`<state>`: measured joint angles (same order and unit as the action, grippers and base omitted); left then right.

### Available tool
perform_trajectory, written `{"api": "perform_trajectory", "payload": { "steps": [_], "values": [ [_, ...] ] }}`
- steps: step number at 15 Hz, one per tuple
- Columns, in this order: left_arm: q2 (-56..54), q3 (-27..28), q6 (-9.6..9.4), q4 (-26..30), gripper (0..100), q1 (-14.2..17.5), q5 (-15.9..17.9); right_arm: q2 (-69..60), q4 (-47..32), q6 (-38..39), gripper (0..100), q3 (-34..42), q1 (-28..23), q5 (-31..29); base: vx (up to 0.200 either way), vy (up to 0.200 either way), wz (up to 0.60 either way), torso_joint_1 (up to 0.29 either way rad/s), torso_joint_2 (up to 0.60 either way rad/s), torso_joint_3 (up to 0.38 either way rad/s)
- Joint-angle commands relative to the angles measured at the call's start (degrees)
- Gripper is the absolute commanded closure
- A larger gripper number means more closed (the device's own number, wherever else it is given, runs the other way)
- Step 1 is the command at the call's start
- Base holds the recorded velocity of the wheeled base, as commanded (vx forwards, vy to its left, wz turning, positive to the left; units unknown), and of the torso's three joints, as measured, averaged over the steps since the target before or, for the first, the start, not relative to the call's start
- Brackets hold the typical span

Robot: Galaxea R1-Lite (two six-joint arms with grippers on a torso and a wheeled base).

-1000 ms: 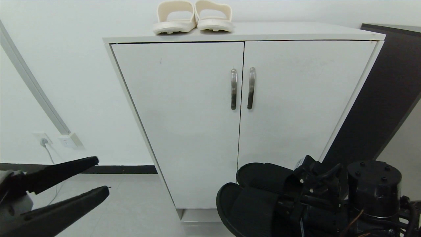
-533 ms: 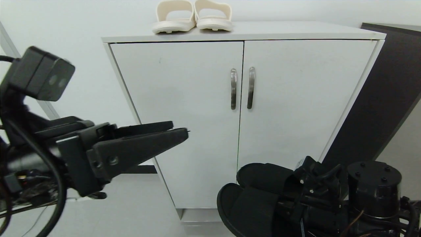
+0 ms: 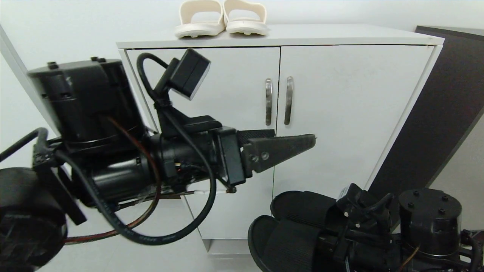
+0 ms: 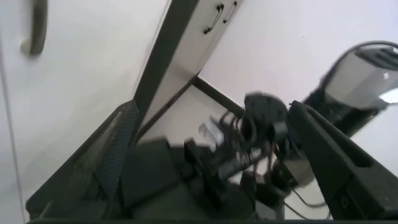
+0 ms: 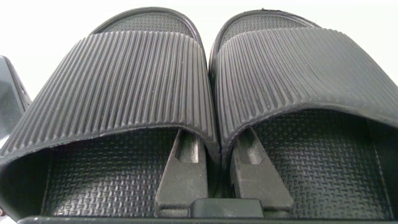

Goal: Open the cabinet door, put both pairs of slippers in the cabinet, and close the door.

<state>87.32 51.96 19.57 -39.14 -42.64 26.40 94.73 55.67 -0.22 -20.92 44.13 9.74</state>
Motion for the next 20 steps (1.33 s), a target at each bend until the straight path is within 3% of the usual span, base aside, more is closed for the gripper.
{"api": "perform_trajectory", "payload": {
  "steps": [1,5,8,13,20],
  "values": [
    [7.2,7.0,-0.05,0.5,0,-0.6,-0.2,0.0,0.0,0.0,100,0.0,0.1,0.0,0.0,0.0,0.0,0.0,0.0,0.0],
    [14.5,19.3,-0.49,6.7,0,0.1,-1.1,0.1,0.0,0.0,100,0.1,0.1,-0.1,0.0,0.0,0.0,0.0,0.0,0.0],
    [18.3,25.2,-1.9,7.9,0,0.3,-9.4,0.2,0.0,0.0,100,0.1,0.1,-0.1,0.0,0.0,0.0,0.0,0.0,0.0],
    [18.2,29.3,-1.9,13.5,0,1.4,-11.3,0.2,0.0,0.0,100,0.1,0.1,-0.1,0.0,0.0,0.0,0.0,0.0,0.0],
    [18.7,29.3,-1.9,13.5,0,2.5,-14.1,0.2,0.0,0.0,100,0.4,0.0,-0.1,0.0,0.0,0.0,0.0,0.0,0.0]
  ]
}}
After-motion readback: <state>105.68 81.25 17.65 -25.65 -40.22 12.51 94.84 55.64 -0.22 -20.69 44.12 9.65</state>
